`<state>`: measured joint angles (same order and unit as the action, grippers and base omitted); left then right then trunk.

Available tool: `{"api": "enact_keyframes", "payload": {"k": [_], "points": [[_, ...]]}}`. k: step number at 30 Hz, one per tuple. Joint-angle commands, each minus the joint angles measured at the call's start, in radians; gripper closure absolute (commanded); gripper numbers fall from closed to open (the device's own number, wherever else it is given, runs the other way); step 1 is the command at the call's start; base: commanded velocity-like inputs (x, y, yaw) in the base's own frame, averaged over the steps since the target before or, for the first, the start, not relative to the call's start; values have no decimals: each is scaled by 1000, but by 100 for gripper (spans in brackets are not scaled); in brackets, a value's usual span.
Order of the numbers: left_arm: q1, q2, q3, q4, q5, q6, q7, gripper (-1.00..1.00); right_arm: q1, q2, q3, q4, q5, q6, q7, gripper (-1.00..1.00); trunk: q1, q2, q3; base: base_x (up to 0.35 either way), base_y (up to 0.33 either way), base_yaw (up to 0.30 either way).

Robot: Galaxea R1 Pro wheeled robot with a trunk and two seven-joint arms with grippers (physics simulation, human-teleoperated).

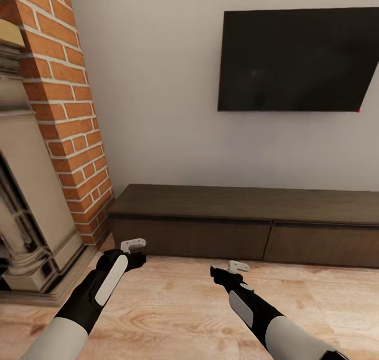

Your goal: Place each of the two pumpkins and all three candles from the living room inside a cabinet in the living room (use any cabinet), then make sure every cabinet is closed, and position the cauldron so it is next to a table in the living room.

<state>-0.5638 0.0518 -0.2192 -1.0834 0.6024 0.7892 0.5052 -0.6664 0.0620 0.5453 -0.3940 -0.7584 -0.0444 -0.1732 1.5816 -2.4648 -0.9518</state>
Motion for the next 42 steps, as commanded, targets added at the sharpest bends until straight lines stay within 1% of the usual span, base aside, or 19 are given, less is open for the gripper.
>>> {"api": "enact_keyframes", "payload": {"k": [1,23,34,42], "points": [[-1,0,-3,-1,10,1,10,-100,-1,-1,8,0,-10,-5,-6,-100,-5,7,2,-202,0,264],[-1,-1,-3,-1,10,2,10,-100,-1,-1,8,0,-7,-6,-6,-100,-89,161,71,-19,0,274],[-1,-2,-3,0,9,2,10,-100,-1,-1,8,0,-4,-6,-6,-100,-131,238,106,-255,0,275],[-1,-1,-3,0,8,2,10,-100,-1,-1,9,0,-4,-6,-7,-100,-162,294,131,-36,0,276]]}}
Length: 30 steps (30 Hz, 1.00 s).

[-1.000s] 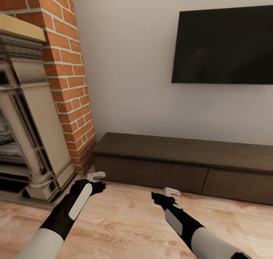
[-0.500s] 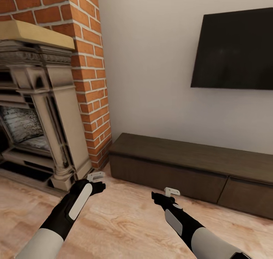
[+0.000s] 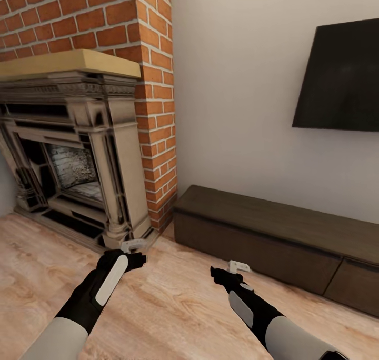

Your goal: Place each of the two pumpkins and all three candles from the living room inside a cabinet in the living room (use any cabinet), then make sure every cabinet is closed, and position the cauldron so it is next to a table in the living room.

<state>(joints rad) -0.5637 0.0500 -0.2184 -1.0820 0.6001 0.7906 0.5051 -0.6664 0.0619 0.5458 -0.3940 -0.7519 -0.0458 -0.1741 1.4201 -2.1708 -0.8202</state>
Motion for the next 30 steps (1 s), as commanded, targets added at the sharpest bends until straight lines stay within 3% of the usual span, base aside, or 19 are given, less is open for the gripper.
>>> {"api": "enact_keyframes", "payload": {"k": [1,17,24,30], "points": [[-1,1,-3,-1,10,1,10,-100,-1,-1,9,0,-11,-5,-6,-100,-4,7,2,-4,0,276],[-1,6,3,9,12,1,10,-100,-1,-1,9,1,-10,-6,-6,-100,-65,119,52,0,0,275],[-1,7,131,13,16,2,8,-100,-1,-1,10,1,-9,-7,-5,-100,-92,168,74,0,0,162],[-2,10,199,93,14,1,4,-100,-1,-1,11,1,-9,-8,-5,-100,-115,210,93,0,0,12]]}}
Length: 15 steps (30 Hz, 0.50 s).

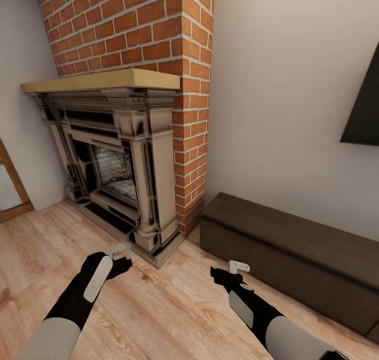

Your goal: Place each of the two pumpkins and all three candles from the living room inside a cabinet in the living room (use any cabinet), then make sure every cabinet is closed, and position the cauldron so it is next to a table in the living room.

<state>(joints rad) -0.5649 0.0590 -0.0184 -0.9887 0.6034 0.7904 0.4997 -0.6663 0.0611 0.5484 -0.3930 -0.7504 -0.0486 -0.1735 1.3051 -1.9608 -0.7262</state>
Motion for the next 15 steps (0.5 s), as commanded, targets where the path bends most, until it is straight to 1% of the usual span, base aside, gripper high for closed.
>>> {"api": "enact_keyframes", "payload": {"k": [1,6,10,11,13,15], "points": [[-1,1,15,13,11,1,8,-100,-1,-1,9,0,-10,-5,-6,-100,-4,7,2,0,0,2],[-1,2,39,27,9,1,7,-100,-1,-1,12,0,-7,-5,-6,-100,-23,42,18,0,0,0],[-1,2,42,22,6,1,8,-100,-1,0,13,0,-7,-6,-7,-100,-39,70,30,0,0,4],[-1,2,43,21,6,1,8,-100,-1,0,13,0,-7,-6,-7,-100,-42,77,34,0,0,60],[-1,2,43,20,6,1,8,-100,-1,0,13,0,-6,-6,-7,-100,-42,77,34,0,0,131],[-1,2,43,18,6,1,8,-100,-1,0,13,0,-6,-7,-8,-100,-42,77,35,0,0,219]]}}
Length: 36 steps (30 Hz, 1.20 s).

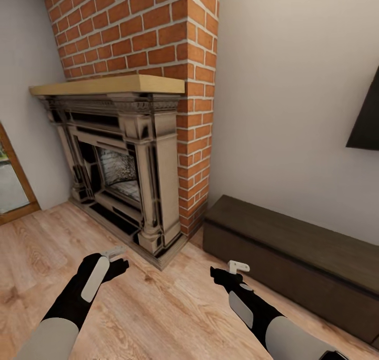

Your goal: Place each of the two pumpkins and all three candles from the living room inside a cabinet in the living room (use any cabinet), then make sure every cabinet is closed, and position the cauldron so it is next to a table in the living room.

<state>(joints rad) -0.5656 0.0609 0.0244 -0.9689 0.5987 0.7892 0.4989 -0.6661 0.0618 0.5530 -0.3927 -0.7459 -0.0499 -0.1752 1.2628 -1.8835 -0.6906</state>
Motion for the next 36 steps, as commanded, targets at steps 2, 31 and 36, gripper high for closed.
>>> {"api": "enact_keyframes", "payload": {"k": [2,31,36], "points": [[0,0,0,-2,9,2,9,-100,-1,0,8,0,-10,-5,-6,-100,0,-1,-1,0,0,251],[0,-1,0,-5,10,4,9,-100,-1,0,9,0,17,-5,-10,-100,0,-1,-1,0,0,273],[0,-1,0,-5,10,4,9,-100,-1,0,10,0,17,-5,-10,-100,0,-1,-1,0,0,274]]}}
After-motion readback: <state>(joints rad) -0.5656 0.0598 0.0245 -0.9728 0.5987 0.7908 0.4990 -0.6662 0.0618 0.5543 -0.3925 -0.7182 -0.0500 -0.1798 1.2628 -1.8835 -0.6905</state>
